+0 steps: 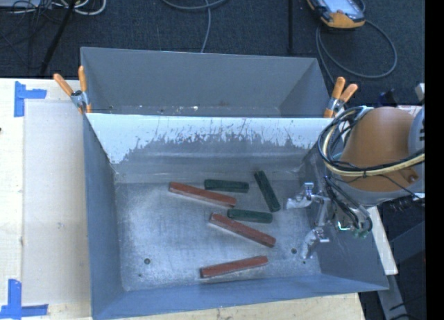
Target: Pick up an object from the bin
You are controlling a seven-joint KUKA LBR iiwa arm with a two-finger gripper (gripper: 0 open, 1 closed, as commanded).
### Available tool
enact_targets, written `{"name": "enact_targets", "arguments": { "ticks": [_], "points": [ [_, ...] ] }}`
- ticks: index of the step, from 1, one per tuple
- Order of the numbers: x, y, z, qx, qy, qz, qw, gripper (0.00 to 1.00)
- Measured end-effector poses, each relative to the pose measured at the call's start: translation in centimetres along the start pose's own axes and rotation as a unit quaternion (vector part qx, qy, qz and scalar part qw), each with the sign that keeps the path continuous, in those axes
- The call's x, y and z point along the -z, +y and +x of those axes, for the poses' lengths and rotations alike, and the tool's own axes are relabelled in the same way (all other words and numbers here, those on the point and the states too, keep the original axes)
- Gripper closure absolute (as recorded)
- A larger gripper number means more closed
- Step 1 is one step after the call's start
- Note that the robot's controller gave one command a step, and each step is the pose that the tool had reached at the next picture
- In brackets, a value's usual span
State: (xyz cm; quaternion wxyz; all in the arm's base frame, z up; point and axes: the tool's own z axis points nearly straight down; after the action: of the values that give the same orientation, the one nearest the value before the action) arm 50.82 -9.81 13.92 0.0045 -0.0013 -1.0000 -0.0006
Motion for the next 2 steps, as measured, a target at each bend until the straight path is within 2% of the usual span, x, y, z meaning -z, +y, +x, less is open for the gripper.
{"name": "enact_targets", "arguments": {
  "ticks": [1, 2],
  "points": [
    [0.4, 0.0, -0.2, 0.001, -0.0036, 0.001, 1.0000, 0.00],
    [-6.5, 3.6, 1.7, 0.067, -0.0082, 0.001, 0.9977, 1.00]
  ]
}}
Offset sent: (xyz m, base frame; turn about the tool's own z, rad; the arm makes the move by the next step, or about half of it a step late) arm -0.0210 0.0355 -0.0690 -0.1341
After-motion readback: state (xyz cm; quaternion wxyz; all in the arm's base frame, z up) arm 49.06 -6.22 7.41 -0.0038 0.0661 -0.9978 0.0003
